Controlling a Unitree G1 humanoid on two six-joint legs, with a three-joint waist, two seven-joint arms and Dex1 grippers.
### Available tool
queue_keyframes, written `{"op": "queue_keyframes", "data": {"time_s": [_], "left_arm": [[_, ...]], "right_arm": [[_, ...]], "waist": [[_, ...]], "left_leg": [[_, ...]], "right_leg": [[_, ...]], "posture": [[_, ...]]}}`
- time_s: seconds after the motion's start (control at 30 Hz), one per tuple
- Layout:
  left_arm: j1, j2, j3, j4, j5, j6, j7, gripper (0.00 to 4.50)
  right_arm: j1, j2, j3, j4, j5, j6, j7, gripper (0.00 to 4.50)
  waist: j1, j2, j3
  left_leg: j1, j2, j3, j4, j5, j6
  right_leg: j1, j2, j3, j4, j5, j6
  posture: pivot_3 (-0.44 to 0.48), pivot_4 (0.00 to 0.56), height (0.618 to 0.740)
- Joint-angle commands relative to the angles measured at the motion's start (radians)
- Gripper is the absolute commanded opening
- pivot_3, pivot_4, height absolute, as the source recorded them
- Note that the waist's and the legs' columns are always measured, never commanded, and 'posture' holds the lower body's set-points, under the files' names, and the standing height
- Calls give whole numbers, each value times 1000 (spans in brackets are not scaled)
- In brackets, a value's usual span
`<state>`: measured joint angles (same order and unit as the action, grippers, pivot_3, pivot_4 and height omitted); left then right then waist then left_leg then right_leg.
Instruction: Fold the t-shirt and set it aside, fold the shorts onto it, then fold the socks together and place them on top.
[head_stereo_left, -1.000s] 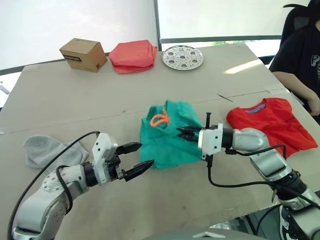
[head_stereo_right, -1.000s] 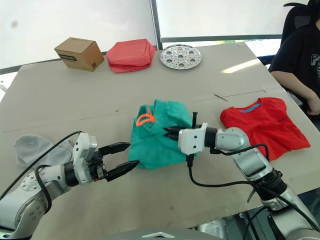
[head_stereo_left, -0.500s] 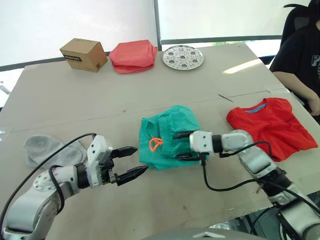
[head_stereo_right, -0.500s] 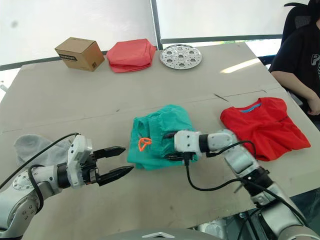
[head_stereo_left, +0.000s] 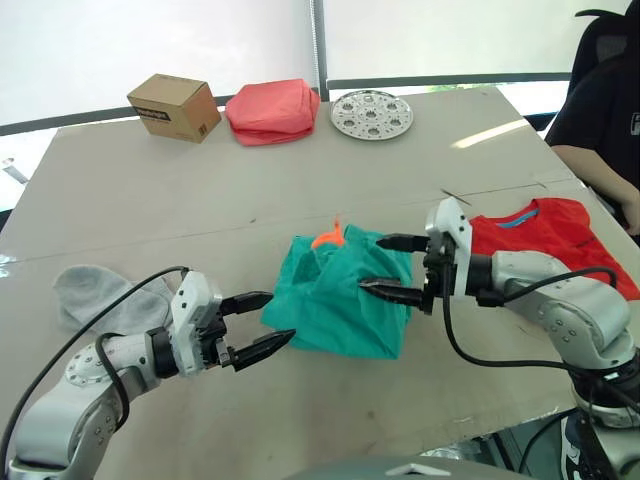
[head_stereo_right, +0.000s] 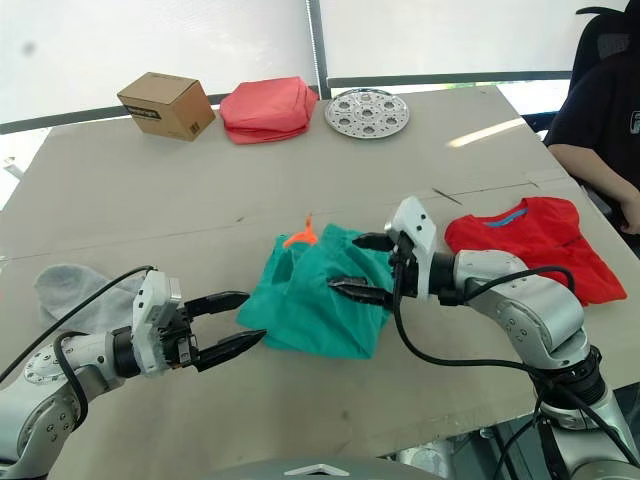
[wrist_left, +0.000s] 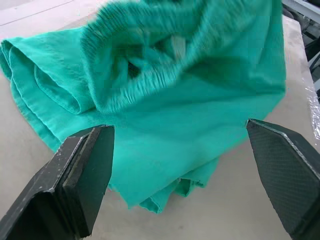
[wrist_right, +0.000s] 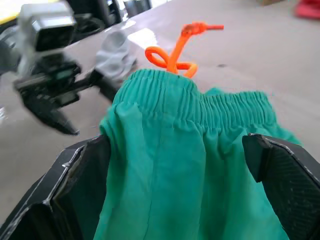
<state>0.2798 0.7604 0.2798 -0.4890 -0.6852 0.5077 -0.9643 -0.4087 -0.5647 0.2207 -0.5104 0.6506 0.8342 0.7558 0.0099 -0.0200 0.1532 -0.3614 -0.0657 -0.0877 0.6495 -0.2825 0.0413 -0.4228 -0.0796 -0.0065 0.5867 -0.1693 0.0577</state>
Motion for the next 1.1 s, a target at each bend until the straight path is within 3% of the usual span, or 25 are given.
{"op": "queue_keyframes", "data": {"time_s": [0.03, 0.17, 0.43, 0.6, 0.77, 0.97, 1.1], "left_arm": [[9, -7, 7, -23, 10, -21, 9, 4500], [20, -9, 13, -33, 9, -20, 12, 4500], [34, -9, 19, -28, 9, -32, 5, 4500], [24, -10, 5, -5, 16, -45, -7, 4500], [-4, -3, -25, 11, 38, -57, -20, 4500], [-21, -18, -61, 24, 85, -84, -10, 4500], [-29, -42, -71, 18, 97, -93, 12, 4500]], "right_arm": [[-35, -26, 100, 34, -126, -161, 112, 4442], [-49, -58, -10, 54, -34, -212, 241, 4442], [7, -65, -177, 6, 83, -162, 187, 4442], [23, -91, 106, 71, -281, -324, 159, 4442], [-83, 13, 266, 292, -469, -479, 180, 4442], [-209, 113, 327, 494, -580, -555, 192, 4442], [-265, 162, 295, 652, -688, -636, 84, 4442]], "waist": [[-1, -1, 0], [3, -2, 0], [4, -3, -1], [1, -2, -1], [-1, -2, -1], [-1, -3, -1], [0, -3, -1]], "left_leg": [[0, 0, 0, 0, 0, 0], [0, 0, 1, 2, 0, 0], [0, 1, -1, 1, 0, 0], [0, 1, 0, 1, 0, 0], [1, 0, 1, 2, 0, 0], [1, 0, 1, 2, 1, -1], [1, 0, 0, 2, 3, -5]], "right_leg": [[0, 0, 0, 0, -1, 1], [0, 0, 1, 1, -1, 2], [1, -1, -1, 0, 0, 0], [1, -2, 0, 1, -1, 2], [1, 0, 1, 2, -1, 2], [0, 1, 0, 2, 1, -2], [0, 1, 0, 2, 2, -2]], "posture": [[0, 150, 740], [0, 150, 740], [0, 150, 740], [0, 150, 740], [0, 150, 740], [0, 150, 740], [0, 150, 740]]}}
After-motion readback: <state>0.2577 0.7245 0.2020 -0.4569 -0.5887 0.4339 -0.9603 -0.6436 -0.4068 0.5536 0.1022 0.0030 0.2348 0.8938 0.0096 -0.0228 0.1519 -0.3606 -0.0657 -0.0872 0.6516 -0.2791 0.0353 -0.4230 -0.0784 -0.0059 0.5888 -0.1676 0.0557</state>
